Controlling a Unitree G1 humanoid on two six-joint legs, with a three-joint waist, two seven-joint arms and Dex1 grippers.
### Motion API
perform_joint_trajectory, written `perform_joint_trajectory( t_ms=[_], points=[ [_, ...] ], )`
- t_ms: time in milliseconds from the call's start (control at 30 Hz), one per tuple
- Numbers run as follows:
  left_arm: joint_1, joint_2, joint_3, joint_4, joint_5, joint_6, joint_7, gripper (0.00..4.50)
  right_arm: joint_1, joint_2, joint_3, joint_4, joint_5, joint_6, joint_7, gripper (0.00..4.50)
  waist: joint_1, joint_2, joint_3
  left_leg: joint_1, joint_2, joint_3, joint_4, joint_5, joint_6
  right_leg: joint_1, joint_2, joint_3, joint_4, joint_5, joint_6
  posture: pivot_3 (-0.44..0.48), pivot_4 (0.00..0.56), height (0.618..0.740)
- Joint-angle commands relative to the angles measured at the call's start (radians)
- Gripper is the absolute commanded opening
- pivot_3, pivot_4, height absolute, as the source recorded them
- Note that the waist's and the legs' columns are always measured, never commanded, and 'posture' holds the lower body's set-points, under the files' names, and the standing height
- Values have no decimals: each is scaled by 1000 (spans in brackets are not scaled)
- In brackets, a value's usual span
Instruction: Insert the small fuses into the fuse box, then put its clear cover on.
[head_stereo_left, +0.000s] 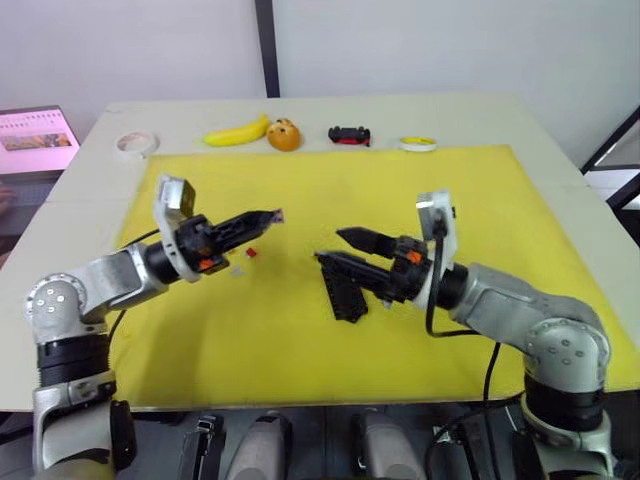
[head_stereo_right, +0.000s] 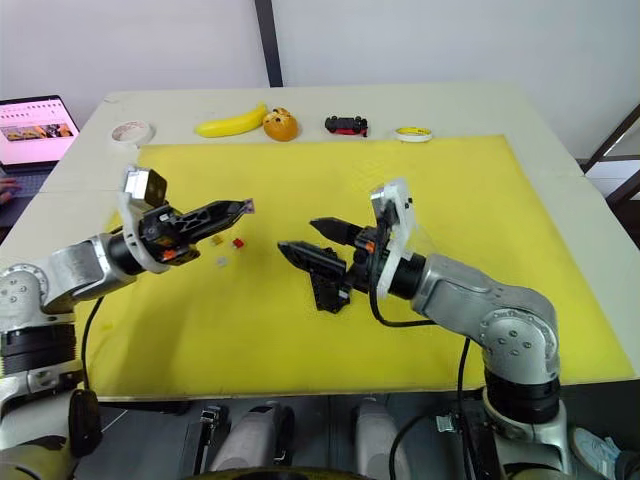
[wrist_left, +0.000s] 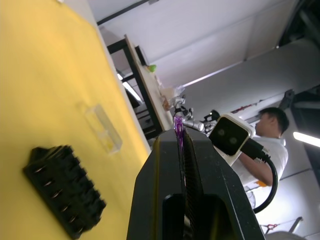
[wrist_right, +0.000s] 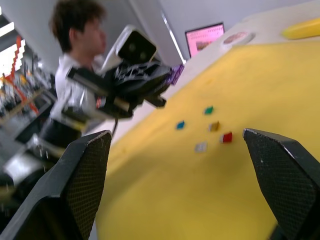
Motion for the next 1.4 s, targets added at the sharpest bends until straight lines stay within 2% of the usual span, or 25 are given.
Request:
perform_joint_trajectory(
  t_ms=[33, 200, 333, 433, 900, 1000, 1067, 1400],
  points=[
    [-18, -13, -28, -32, -28, -67, 10, 18, -31, 19, -1, 14, 110, -29, -107, 4500, 0, 0, 0, 0, 0, 0, 0, 0, 0, 0, 0, 0, 0, 0, 0, 0, 150, 740],
    [-37, -35, -86, -43, -28, -109, 1, 18, -59, 66, 11, 66, 170, -84, -235, 4500, 0, 0, 0, 0, 1, 1, 0, -1, 1, 0, 4, 0, 0, 0, 0, 0, 150, 740],
    [-48, -60, -111, -36, -22, -157, 12, 18, -85, 79, 24, 95, 177, -112, -284, 4500, -2, 0, 0, 0, 1, 1, 0, -1, 2, 0, 6, 0, 0, 0, 0, 0, 150, 740],
    [-48, -76, -123, -42, -24, -187, 20, 0, -96, 84, 39, 104, 170, -128, -303, 3682, -3, 0, 0, 0, 2, 1, 0, -1, 2, 0, 7, 0, 0, 0, 0, 0, 150, 740],
    [-39, -160, -148, -76, -28, -275, 76, 0, -114, 120, 70, 124, 156, -186, -345, 3682, -2, 0, 0, 0, 3, 2, 1, -1, 2, 0, 7, 0, 0, 0, 0, 0, 150, 740],
    [-39, -174, -156, -83, -28, -291, 88, 0, -119, 123, 74, 125, 158, -193, -339, 2905, -2, 0, 0, 0, 3, 2, 1, -1, 2, 0, 7, 0, 0, 0, 0, 0, 150, 740],
    [-38, -182, -158, -92, -28, -297, 97, 0, -123, 128, 76, 123, 164, -198, -339, 1964, -2, 0, 0, 0, 3, 2, 1, -1, 2, 0, 7, 0, 0, 0, 0, 0, 150, 740],
    [-42, -190, -160, -95, -28, -300, 107, 0, -127, 137, 74, 123, 168, -214, -343, 1964, -2, 0, 0, 0, 3, 2, 1, -1, 2, 0, 7, 0, 0, 0, 0, 0, 150, 740]
  ],
)
